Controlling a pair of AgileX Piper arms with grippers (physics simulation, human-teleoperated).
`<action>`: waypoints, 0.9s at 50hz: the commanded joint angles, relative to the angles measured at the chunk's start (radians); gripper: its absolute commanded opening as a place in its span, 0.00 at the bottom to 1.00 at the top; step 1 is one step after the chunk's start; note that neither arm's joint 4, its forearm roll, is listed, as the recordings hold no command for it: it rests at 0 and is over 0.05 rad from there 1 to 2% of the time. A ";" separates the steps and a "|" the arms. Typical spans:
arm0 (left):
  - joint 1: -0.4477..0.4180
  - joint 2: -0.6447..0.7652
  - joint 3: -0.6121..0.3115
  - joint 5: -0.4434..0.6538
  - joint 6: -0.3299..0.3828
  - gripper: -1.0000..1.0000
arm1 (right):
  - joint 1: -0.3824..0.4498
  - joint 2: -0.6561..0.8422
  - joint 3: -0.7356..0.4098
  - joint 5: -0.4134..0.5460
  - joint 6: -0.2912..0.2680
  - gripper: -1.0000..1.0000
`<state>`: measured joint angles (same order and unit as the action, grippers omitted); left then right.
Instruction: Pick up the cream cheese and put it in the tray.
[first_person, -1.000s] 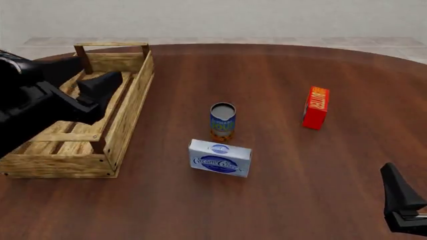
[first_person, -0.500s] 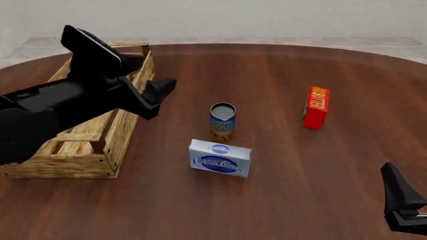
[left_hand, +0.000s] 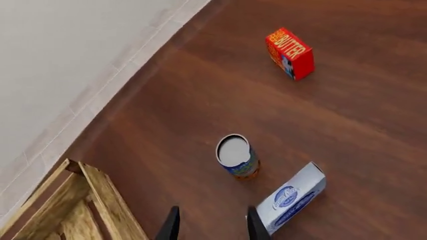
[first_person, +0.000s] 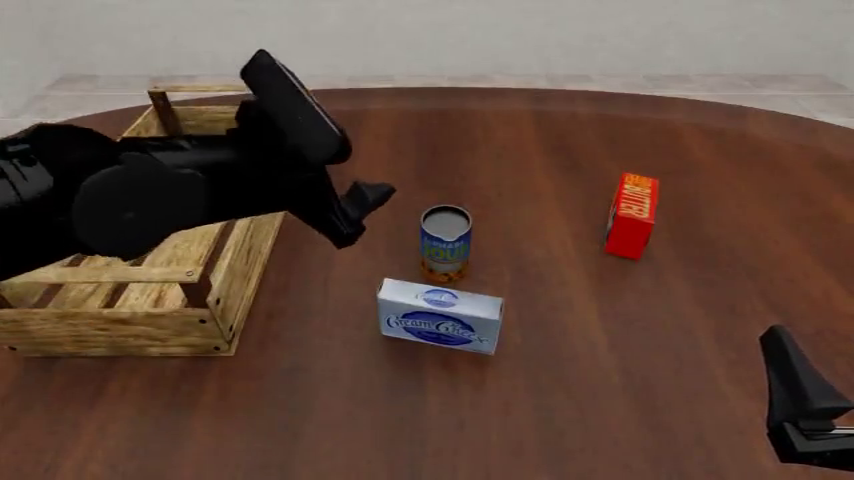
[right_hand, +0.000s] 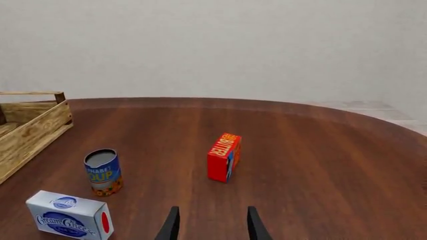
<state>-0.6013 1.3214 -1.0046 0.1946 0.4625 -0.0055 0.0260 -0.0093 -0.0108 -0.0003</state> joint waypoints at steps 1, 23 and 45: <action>-0.011 0.092 -0.087 0.103 0.107 1.00 | 0.000 0.002 0.006 -0.007 0.002 1.00; -0.075 0.172 -0.229 0.255 0.220 1.00 | 0.001 0.002 -0.018 0.018 0.004 1.00; -0.096 0.238 -0.108 0.231 0.308 1.00 | 0.003 -0.001 -0.052 0.055 0.002 1.00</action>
<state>-0.6816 1.5298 -1.1532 0.4283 0.7313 -0.0028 0.0257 -0.0517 0.0342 0.0022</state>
